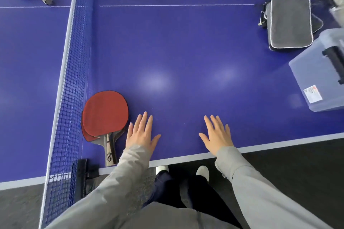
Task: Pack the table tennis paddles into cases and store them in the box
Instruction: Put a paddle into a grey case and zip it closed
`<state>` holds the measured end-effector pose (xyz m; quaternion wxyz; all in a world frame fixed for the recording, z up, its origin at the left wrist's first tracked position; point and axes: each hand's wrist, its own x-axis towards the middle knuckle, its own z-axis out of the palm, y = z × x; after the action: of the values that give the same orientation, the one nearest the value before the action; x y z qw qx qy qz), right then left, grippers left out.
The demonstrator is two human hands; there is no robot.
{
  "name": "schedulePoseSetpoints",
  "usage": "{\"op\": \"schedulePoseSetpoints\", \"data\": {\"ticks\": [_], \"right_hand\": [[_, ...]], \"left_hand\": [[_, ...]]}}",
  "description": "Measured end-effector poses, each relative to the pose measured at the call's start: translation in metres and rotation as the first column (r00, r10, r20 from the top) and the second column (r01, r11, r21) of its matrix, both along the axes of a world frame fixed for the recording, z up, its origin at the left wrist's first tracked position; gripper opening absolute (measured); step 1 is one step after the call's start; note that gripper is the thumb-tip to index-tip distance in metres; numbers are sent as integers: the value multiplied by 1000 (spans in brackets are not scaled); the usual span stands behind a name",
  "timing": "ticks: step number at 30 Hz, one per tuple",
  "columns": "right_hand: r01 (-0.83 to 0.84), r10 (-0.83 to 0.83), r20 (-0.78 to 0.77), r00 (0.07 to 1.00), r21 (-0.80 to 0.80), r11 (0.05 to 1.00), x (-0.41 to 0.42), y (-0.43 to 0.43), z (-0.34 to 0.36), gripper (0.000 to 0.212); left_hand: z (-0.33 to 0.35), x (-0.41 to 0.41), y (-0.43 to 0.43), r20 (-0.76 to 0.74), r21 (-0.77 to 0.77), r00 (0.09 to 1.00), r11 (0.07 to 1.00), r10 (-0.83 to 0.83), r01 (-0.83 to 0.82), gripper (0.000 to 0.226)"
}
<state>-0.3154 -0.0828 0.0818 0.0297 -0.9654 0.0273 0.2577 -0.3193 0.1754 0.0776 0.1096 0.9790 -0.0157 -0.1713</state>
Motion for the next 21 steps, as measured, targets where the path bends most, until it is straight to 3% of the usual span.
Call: {"op": "schedulePoseSetpoints", "data": {"ticks": [5,12,21], "right_hand": [[16,-15,46,999,-13,1000,4,-36,13,65],[106,-108,103,989,26,994,-4,-119,33,65],[171,-180,209,961,59,983,-37,-272,57,63]], "left_hand": [[16,44,-50,-31,107,982,976,-185,188,71],[37,60,-142,-44,198,955,935,-293,296,70],[59,52,-310,3,174,959,945,-283,278,69]]}}
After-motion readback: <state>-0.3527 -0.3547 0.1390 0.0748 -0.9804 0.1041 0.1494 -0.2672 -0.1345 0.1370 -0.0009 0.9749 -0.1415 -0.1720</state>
